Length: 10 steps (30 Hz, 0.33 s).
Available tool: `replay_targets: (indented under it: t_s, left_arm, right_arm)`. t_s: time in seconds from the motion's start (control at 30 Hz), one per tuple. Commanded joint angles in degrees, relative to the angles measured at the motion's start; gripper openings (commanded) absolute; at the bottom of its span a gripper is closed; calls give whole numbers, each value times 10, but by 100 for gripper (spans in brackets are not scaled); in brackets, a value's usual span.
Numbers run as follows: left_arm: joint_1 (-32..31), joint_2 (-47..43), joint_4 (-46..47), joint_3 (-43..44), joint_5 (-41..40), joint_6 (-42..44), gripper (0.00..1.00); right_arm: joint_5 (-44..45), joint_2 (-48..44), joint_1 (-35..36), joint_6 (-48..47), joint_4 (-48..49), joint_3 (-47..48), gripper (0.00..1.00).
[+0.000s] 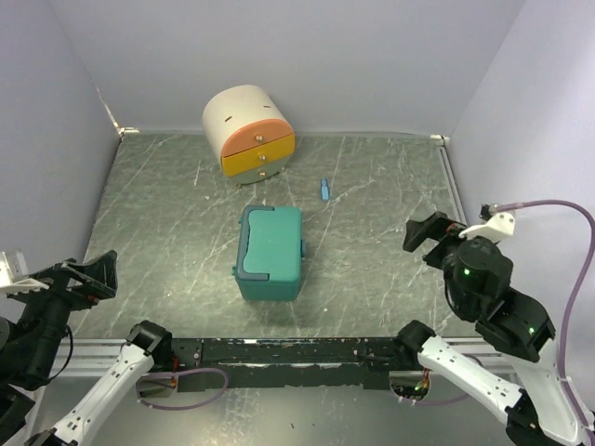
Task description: Organize the medicine kit
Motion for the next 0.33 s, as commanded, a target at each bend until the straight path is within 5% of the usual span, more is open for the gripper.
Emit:
replay_targets:
  t_s: [0.0,0.3]
  left_arm:
    - [-1,14,-17,-3,-16,16,100]
    - [0,18,5,-38,-1,11,100]
  right_arm:
    - [24,-27,-3,-13,-16,16,100]
    - [28,-34,-3,-23,-25,11,100]
